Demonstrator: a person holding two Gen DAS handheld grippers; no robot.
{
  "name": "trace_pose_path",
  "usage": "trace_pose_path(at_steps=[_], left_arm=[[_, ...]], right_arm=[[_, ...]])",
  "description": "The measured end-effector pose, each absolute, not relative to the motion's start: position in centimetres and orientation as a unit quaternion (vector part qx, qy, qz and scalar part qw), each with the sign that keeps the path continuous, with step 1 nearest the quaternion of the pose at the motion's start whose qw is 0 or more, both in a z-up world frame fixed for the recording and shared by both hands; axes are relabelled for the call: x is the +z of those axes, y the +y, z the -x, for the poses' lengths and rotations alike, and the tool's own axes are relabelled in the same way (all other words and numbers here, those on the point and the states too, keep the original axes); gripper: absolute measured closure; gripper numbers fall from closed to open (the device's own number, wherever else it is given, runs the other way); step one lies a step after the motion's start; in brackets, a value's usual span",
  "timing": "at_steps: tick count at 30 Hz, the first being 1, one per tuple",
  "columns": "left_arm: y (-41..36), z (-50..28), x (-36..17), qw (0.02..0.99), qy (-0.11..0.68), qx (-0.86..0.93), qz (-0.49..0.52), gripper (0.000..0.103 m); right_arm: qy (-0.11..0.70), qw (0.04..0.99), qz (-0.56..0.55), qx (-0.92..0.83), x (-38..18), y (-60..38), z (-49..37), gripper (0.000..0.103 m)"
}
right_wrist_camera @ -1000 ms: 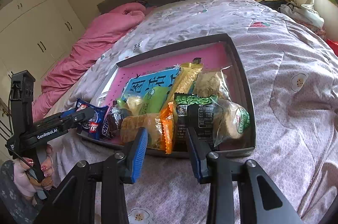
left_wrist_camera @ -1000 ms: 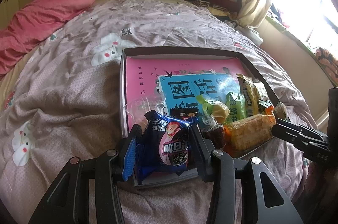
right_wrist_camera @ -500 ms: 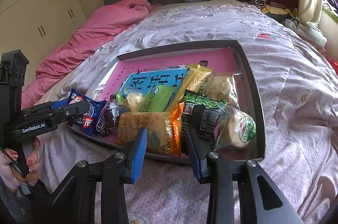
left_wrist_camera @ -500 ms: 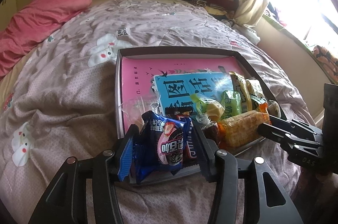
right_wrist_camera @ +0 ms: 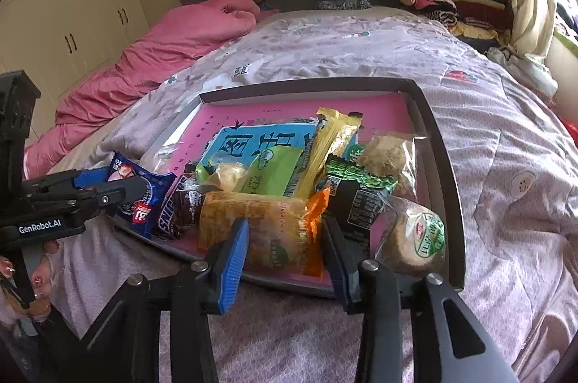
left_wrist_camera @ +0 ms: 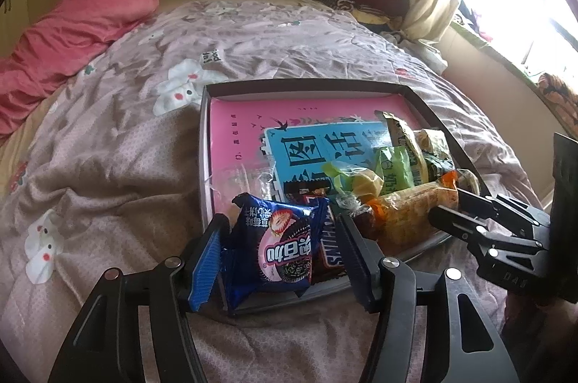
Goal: Organize snacks
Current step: 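Lower the blue bag and orange bread into the tray with both grippers, then open both grippers to release the blue bag and orange bread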
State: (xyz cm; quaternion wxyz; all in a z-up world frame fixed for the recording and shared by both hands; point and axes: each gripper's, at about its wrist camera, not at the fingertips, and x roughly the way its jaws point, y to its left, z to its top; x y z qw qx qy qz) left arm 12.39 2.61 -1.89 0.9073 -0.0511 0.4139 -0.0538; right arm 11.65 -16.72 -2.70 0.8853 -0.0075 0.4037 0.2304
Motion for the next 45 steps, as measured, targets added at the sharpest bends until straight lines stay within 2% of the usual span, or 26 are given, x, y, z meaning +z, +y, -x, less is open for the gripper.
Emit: trace_pose_path(at_steps=[5, 13, 16, 19, 24, 30, 36, 45], left_arm=[[2.8, -12.1, -1.8, 0.908, 0.413, -0.045, 0.048, 0.035], [3.1, -12.0, -1.4, 0.913, 0.403, -0.043, 0.049, 0.033], [3.1, -11.8, -1.1, 0.915, 0.399, -0.041, 0.048, 0.028], [3.0, -11.7, -0.7, 0.917, 0.394, -0.040, 0.049, 0.027], [3.0, -11.3, -0.2, 0.920, 0.388, -0.037, 0.048, 0.027], [2.8, -11.0, 0.2, 0.921, 0.384, -0.035, 0.050, 0.026], [2.3, -10.4, 0.5, 0.920, 0.388, -0.032, 0.054, 0.025], [0.4, -9.1, -0.2, 0.911, 0.408, -0.040, 0.053, 0.025]], right_arm=[[0.394, 0.891, 0.039, 0.224, -2.8, -15.7, -11.2, 0.055], [0.389, 0.895, 0.038, 0.215, -2.5, -16.1, -10.9, 0.054], [0.378, 0.900, 0.024, 0.213, -2.0, -16.5, -10.8, 0.054], [0.366, 0.907, 0.012, 0.209, -1.3, -17.2, -10.7, 0.048], [0.353, 0.915, -0.006, 0.198, -0.5, -18.1, -10.8, 0.046], [0.337, 0.923, -0.020, 0.185, 0.3, -19.0, -10.7, 0.040], [0.321, 0.931, -0.017, 0.175, 1.1, -19.2, -10.0, 0.028], [0.319, 0.932, -0.023, 0.170, 1.7, -19.1, -8.6, 0.017]])
